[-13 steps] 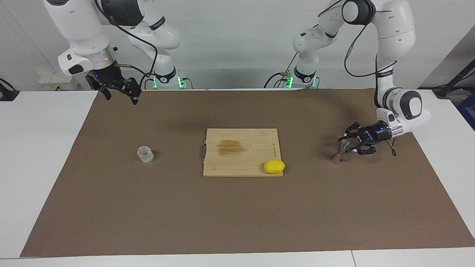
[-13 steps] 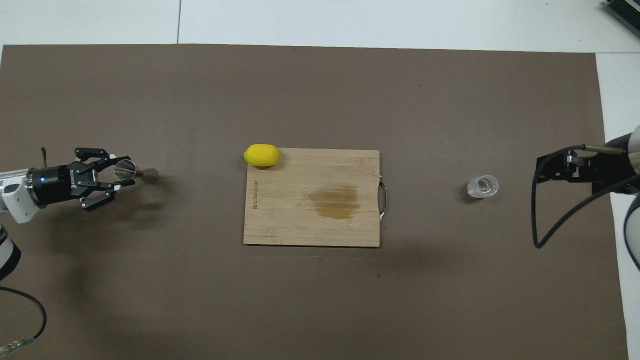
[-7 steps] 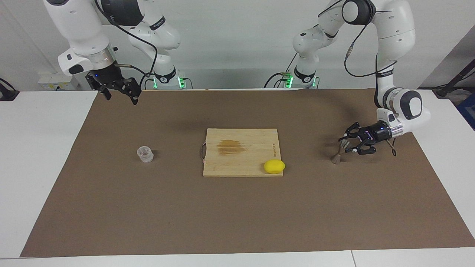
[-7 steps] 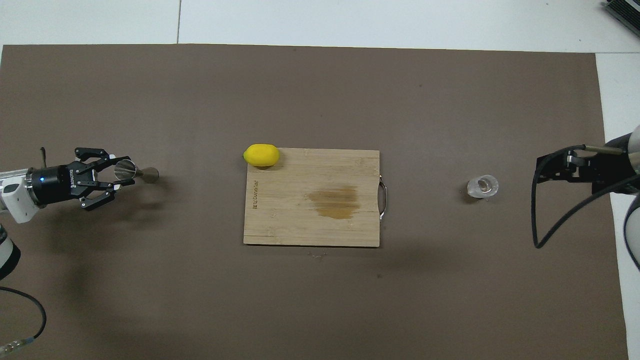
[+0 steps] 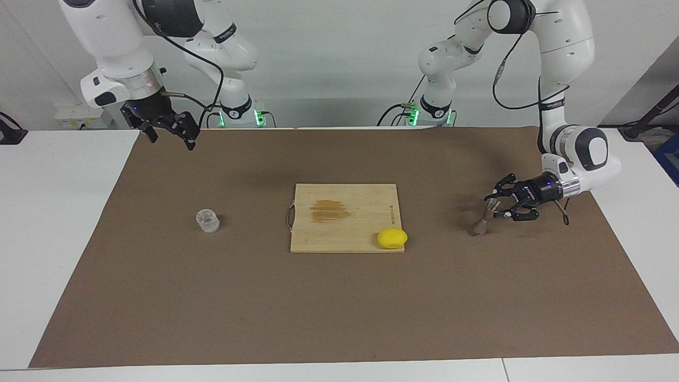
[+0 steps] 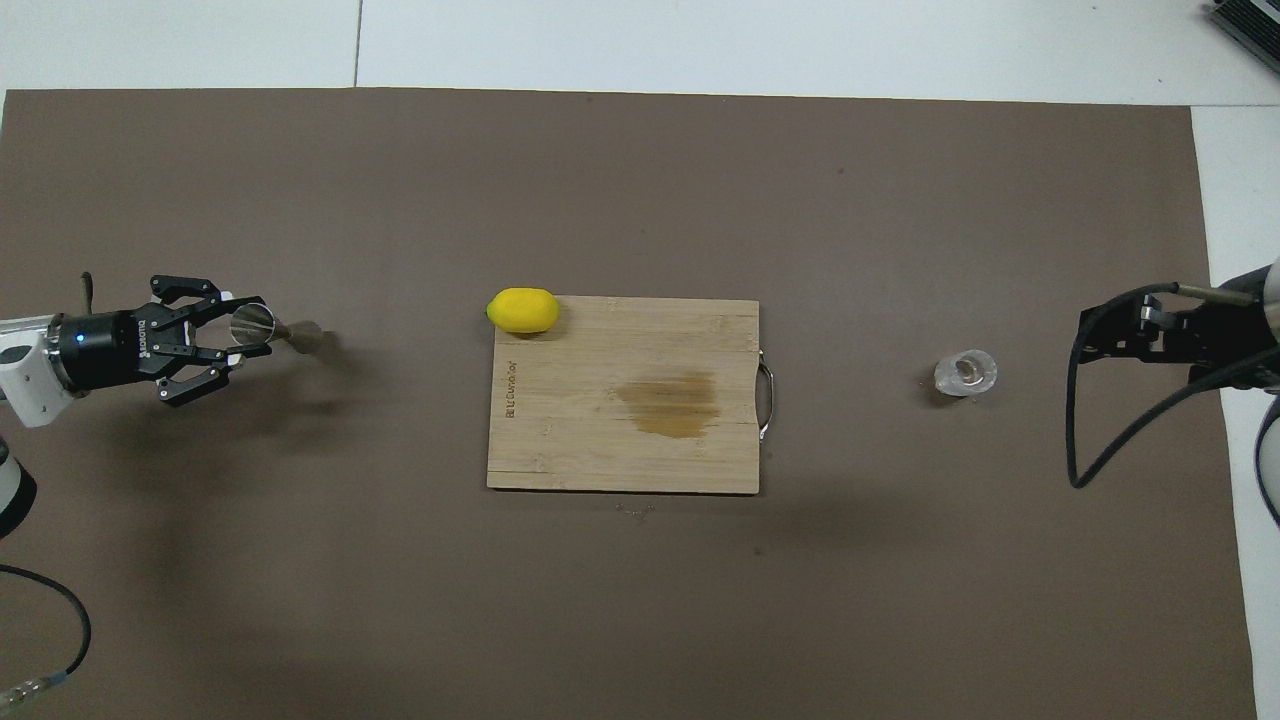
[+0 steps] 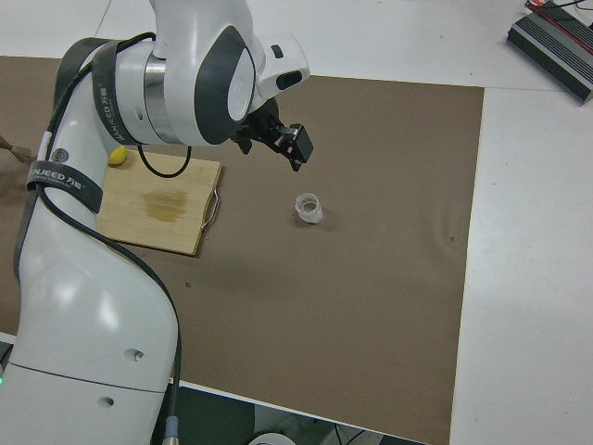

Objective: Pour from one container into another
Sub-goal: 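Close the left gripper around the small metal cup, then carry the metal cup onto the board while the right gripper reaches the glass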

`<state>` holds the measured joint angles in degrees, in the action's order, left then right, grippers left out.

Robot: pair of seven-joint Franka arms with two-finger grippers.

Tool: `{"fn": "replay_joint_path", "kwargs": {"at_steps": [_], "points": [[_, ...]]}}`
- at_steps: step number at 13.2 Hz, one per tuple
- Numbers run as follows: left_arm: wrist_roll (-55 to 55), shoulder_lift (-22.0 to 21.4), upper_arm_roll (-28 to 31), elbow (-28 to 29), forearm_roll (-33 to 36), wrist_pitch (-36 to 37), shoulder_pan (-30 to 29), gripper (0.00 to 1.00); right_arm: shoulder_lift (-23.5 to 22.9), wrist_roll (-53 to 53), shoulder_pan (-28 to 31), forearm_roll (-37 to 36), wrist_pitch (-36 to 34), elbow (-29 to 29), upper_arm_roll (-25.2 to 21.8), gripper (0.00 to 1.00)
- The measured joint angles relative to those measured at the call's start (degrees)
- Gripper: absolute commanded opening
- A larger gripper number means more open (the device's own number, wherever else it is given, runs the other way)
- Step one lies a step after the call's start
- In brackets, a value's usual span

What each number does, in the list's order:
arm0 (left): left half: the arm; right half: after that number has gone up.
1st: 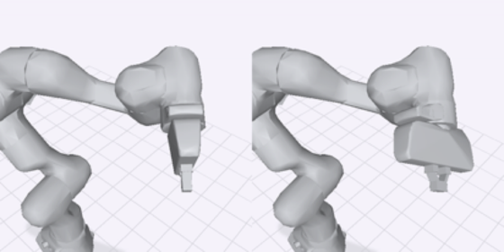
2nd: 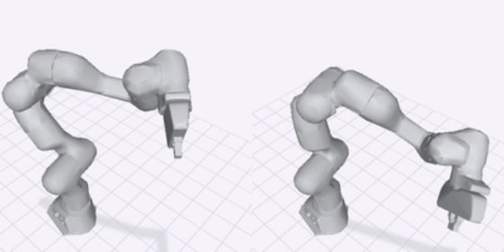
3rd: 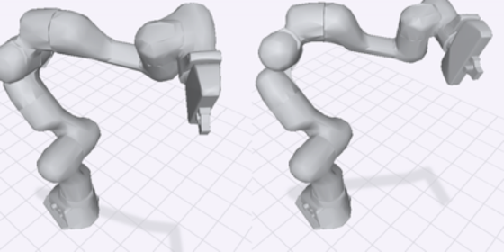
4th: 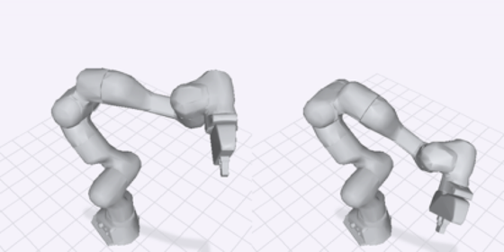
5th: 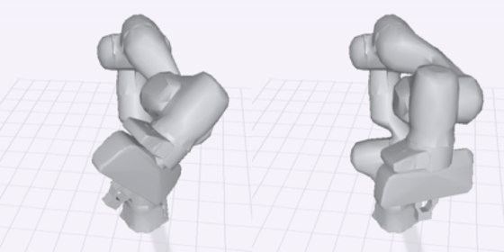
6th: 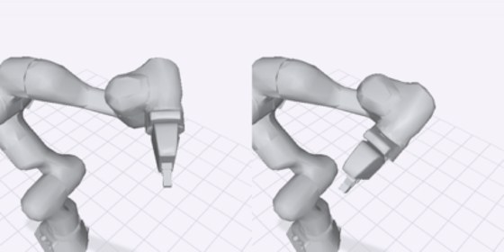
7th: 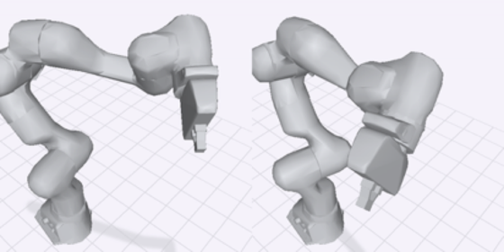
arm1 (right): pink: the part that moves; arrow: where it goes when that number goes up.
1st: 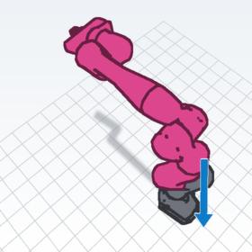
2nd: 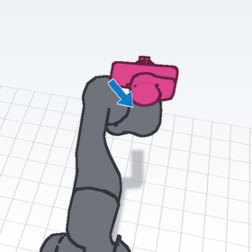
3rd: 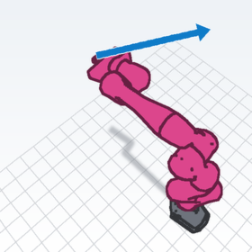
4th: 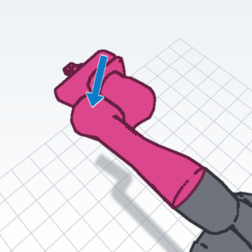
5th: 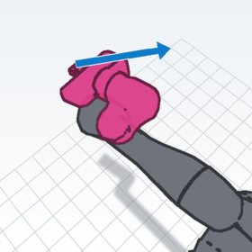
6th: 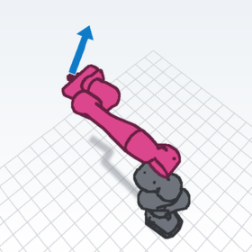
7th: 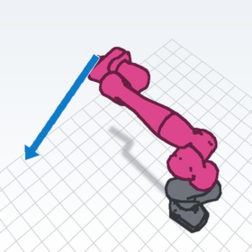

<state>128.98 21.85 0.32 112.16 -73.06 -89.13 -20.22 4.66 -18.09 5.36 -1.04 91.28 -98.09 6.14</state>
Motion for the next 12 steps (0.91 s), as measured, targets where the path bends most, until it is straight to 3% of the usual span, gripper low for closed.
{"fn": "replay_joint_path", "kwargs": {"at_steps": [7, 12], "points": [[-10.6, -6.2, -0.3, 0.6, -4.3, -0.6, 13.9, 0.31, 0.0, -24.0, 0.2, 0.4, -0.4, -0.6, -0.1, 1.0], [-13.9, -13.6, -0.4, 7.2, -14.1, -14.2, 25.2, 0.32, -0.4, -43.6, 3.2, 9.1, 1.6, -3.6, -0.4, 1.0]]}}
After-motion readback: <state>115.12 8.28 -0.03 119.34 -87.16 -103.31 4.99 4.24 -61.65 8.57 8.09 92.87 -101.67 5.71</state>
